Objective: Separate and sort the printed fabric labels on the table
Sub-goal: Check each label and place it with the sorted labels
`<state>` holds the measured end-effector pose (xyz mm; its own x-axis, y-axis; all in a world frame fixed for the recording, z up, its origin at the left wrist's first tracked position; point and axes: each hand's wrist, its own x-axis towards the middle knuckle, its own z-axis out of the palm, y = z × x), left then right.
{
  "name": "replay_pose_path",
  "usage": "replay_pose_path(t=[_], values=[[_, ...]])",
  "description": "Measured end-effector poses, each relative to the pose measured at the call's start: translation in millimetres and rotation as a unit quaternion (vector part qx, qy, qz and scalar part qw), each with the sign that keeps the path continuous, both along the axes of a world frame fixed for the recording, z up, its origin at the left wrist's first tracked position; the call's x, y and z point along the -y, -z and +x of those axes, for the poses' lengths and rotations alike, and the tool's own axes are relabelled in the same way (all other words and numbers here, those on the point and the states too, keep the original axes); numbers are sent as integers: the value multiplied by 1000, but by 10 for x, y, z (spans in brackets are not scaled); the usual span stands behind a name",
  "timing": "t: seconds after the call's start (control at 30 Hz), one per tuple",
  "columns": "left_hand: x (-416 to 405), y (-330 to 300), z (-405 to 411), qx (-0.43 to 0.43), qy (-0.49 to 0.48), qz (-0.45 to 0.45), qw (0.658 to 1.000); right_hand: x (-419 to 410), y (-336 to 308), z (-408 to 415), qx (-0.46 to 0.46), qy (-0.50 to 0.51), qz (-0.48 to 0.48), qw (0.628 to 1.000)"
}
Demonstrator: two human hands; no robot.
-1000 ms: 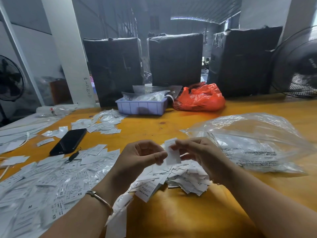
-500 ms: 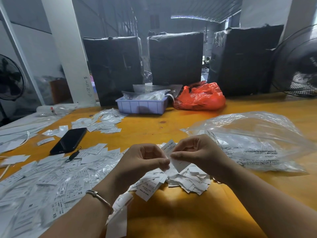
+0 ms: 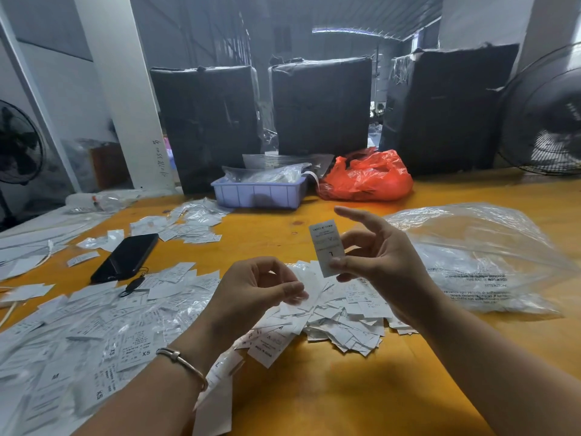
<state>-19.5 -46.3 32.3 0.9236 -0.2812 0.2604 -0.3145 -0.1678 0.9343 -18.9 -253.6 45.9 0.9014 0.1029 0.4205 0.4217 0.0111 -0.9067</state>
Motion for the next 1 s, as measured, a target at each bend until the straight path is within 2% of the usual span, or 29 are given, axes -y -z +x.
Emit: replay_pose_path(t=[0.23,0.4,0.47,0.63,1.0], values=[[8,12,-25,51,-5,-12,999,-6,-24,-32,20,61,-10,998],[-2,24,-20,84,-6,25,996,-6,-89,-86,34,60,6,998],[-4,19,-24,91,-9,39,995,-13,-124,-125,60,59,10,996],[-9,27,-18,99,-15,53,994,-87,-139,-207,156,63,-68,983],[-6,35,-18,105,-16,51,993,-49,-176,-214,162,62,-81,982]])
